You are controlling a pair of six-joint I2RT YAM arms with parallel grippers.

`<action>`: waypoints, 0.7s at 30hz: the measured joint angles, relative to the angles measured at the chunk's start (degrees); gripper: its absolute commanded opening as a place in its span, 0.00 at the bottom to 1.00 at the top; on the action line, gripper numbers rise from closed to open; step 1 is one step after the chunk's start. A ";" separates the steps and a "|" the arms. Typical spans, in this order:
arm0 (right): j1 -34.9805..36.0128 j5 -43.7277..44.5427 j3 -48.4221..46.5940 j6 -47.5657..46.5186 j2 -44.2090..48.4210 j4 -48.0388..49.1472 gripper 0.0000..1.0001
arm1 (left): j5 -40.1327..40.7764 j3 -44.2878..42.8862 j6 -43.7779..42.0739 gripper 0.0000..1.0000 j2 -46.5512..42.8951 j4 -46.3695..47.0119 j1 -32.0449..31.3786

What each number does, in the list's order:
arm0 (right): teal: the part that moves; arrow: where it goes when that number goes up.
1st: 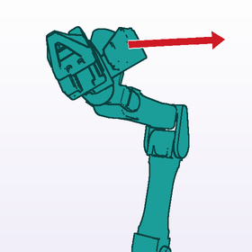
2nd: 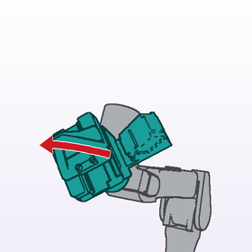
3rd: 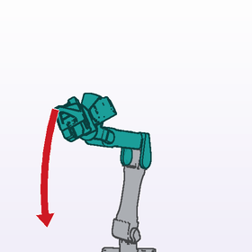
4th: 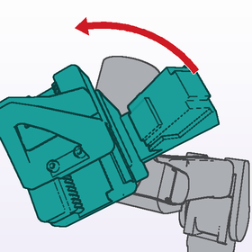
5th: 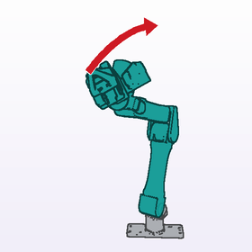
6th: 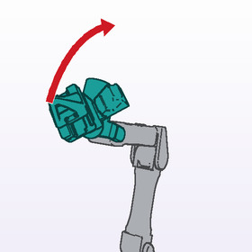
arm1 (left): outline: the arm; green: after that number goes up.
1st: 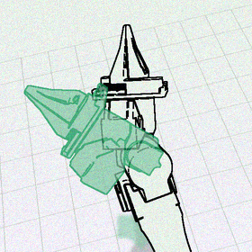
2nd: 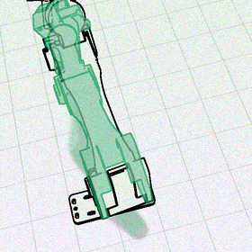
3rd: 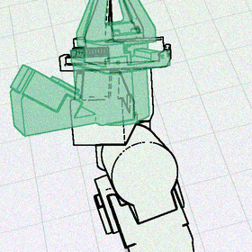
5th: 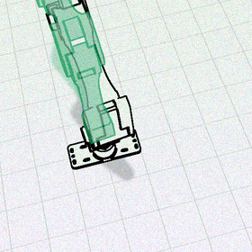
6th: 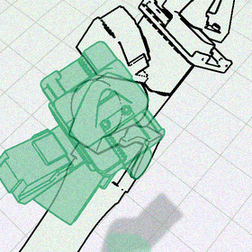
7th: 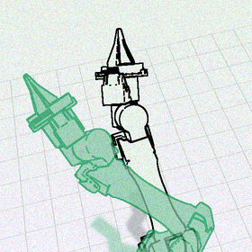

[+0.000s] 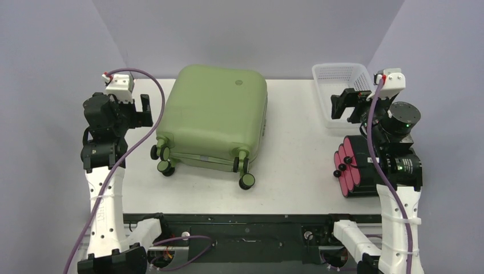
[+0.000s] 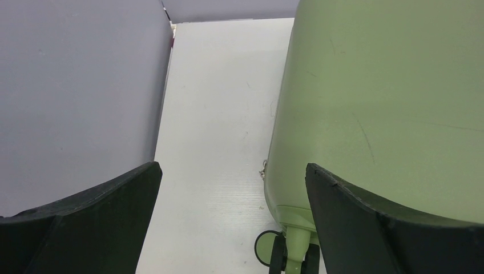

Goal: Open, take out, and arrange the luggage
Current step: Adjust the luggage at the center of the board.

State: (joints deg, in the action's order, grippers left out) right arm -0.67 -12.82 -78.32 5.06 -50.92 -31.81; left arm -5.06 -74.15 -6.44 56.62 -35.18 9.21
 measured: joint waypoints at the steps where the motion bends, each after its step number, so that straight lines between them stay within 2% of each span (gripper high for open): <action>1: 0.00 -0.66 0.00 -0.20 -0.70 0.00 0.94 | 0.42 0.44 -0.13 0.96 0.33 0.52 0.00; 12: 5.38 -2.03 -0.07 -0.63 -8.79 -2.45 0.95 | 8.94 4.04 -3.52 0.96 9.84 4.48 0.00; 21: 6.36 -0.04 2.82 -1.51 -9.33 -2.34 0.95 | 20.15 5.38 -5.44 0.96 18.23 7.98 -1.14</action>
State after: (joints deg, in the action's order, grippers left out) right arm 5.69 -12.86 -75.50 3.55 -60.25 -34.15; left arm 15.09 -68.77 -11.88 74.85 -27.20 8.08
